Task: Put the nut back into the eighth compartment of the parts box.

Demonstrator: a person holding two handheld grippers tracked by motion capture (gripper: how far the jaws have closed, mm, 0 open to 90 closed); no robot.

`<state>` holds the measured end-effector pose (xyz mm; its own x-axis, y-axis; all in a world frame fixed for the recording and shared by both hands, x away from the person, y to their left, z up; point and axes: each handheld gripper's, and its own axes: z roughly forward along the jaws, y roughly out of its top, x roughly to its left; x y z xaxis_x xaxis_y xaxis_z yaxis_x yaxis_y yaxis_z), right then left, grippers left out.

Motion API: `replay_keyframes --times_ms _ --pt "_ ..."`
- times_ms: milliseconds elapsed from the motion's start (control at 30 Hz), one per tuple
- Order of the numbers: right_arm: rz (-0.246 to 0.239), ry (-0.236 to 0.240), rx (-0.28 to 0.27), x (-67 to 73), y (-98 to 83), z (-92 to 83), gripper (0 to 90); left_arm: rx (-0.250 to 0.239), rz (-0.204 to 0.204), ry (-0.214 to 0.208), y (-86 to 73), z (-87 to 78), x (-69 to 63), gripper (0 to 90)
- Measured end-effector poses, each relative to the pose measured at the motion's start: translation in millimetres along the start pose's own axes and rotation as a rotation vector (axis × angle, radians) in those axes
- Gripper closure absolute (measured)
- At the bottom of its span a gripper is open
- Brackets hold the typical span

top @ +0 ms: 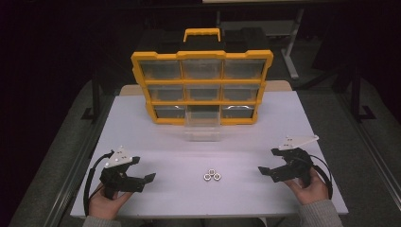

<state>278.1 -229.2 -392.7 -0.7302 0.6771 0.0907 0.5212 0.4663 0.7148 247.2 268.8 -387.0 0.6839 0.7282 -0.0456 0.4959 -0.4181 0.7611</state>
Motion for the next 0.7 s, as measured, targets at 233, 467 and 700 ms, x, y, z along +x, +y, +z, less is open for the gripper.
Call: replay_keyframes --times_ms 233,467,700 --pt "-0.003 0.001 0.003 1.2 1.6 1.1 14.7 0.016 0.005 -0.012 -2.4 1.3 3.1 16.0" --pt "-0.004 0.015 0.019 2.7 3.1 5.7 14.3 0.018 0.010 -0.008 -2.0 1.2 3.3 15.7" --pt "-0.015 0.029 0.026 4.8 6.5 8.2 13.9 0.012 0.010 -0.011 -0.9 0.2 2.7 15.7"
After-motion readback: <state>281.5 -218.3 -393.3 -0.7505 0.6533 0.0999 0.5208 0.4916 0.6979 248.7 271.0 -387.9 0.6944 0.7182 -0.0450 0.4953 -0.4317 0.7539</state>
